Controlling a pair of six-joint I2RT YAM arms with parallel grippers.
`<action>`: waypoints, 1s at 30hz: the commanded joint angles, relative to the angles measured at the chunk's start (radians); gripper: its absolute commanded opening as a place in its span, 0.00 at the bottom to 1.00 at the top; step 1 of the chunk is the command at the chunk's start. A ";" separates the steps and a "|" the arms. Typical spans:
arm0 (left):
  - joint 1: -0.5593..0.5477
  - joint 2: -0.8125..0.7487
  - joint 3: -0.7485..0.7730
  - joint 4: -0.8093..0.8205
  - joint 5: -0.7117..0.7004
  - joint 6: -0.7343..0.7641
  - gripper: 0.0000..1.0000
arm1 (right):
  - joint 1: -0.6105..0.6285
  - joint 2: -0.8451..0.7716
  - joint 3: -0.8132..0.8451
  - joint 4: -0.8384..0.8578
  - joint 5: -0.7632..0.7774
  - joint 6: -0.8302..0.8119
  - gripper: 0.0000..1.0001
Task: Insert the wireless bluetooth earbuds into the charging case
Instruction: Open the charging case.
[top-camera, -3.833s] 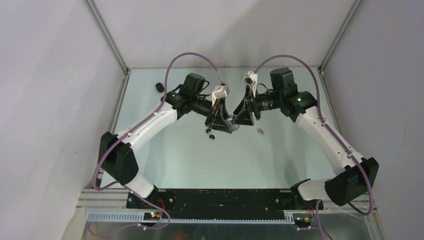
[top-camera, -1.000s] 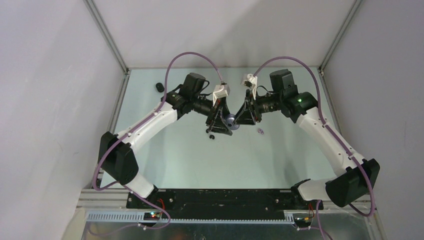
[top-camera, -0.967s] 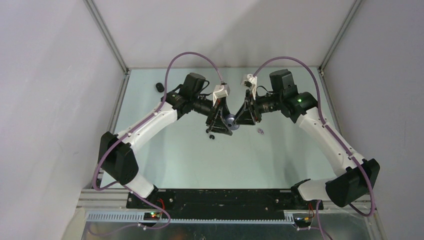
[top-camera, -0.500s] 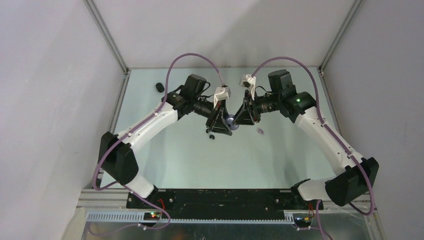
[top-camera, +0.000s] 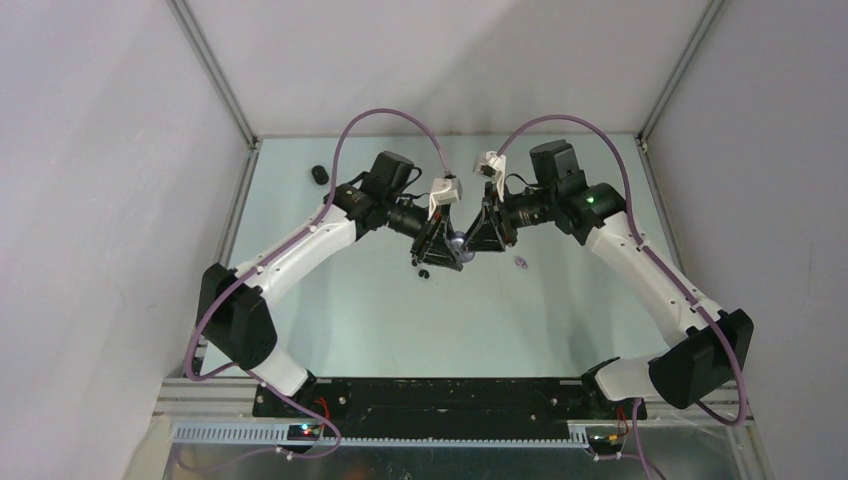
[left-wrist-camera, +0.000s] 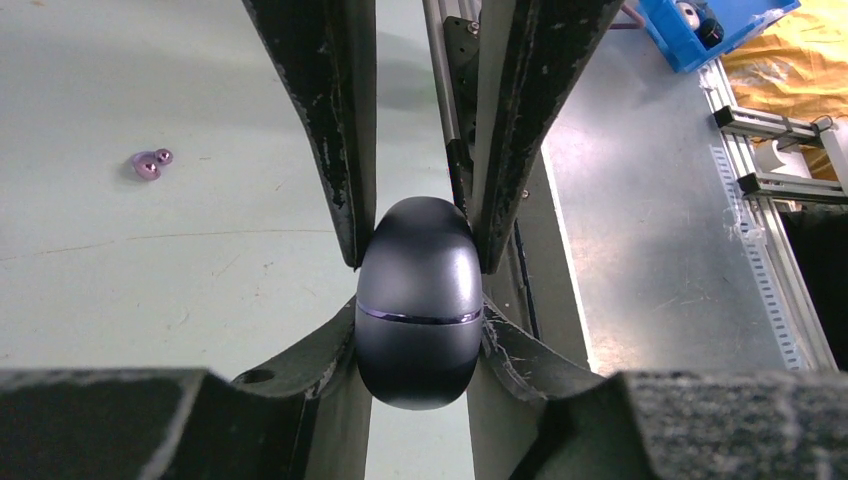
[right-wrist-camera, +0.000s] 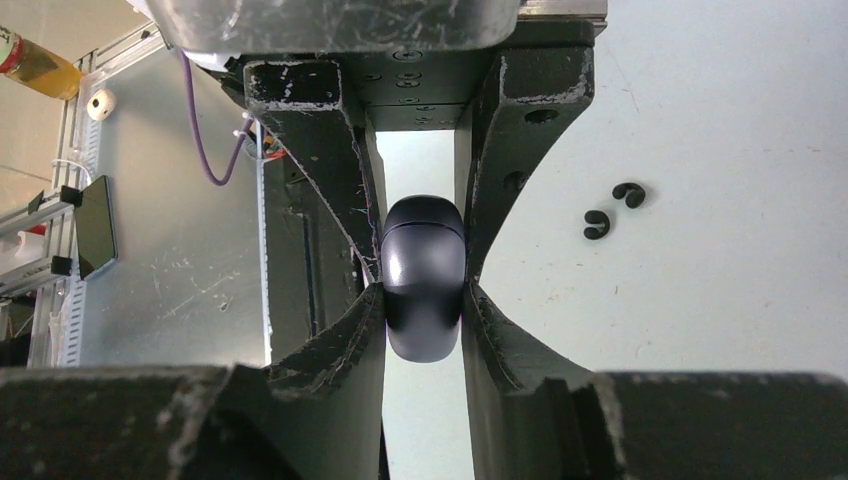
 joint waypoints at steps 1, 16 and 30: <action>-0.015 -0.002 0.041 0.000 0.016 0.030 0.35 | 0.007 0.004 0.003 0.029 0.002 -0.001 0.21; -0.016 -0.009 0.047 -0.008 0.014 0.036 0.00 | 0.005 0.003 0.003 0.012 0.009 -0.032 0.35; -0.015 -0.024 0.051 -0.063 0.024 0.095 0.00 | -0.063 -0.033 0.003 0.001 0.055 -0.060 0.60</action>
